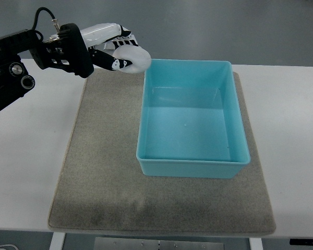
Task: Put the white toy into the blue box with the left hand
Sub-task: 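Lift the toy with the left hand and carry it over the blue box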
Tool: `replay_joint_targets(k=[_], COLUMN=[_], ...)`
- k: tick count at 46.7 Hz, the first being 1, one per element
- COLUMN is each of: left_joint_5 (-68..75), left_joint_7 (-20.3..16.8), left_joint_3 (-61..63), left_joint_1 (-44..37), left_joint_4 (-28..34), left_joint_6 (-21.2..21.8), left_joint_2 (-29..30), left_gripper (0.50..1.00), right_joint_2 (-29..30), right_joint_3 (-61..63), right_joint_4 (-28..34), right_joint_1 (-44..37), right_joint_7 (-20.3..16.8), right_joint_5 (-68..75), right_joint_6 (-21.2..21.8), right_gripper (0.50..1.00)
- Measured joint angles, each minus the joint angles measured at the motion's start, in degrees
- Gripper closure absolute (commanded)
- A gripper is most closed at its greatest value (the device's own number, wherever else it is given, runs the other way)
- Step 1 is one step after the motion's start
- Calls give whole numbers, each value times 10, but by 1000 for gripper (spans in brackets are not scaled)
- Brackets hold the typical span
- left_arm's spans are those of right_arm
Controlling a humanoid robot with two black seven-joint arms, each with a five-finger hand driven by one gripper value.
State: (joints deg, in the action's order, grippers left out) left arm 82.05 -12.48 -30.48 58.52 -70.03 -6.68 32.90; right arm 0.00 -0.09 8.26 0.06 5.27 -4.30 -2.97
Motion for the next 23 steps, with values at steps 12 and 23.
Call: replay_joint_targets(k=[12, 23], left_joint_5=[7, 10], left_joint_7=[0, 0], left_joint_3=[9, 73], left_joint_1=[-6, -9], left_joint_4=[-4, 7], left_joint_6=[-1, 0], left_joint_2=[-89, -130], left_gripper=[1000, 1000], right_joint_2=[0, 0], right_joint_3=[0, 0], right_joint_4=[0, 0], right_joint_1=[0, 0], right_joint_7=[0, 0], right_joint_5=[0, 0], right_joint_6=[0, 0], right_gripper=[564, 564])
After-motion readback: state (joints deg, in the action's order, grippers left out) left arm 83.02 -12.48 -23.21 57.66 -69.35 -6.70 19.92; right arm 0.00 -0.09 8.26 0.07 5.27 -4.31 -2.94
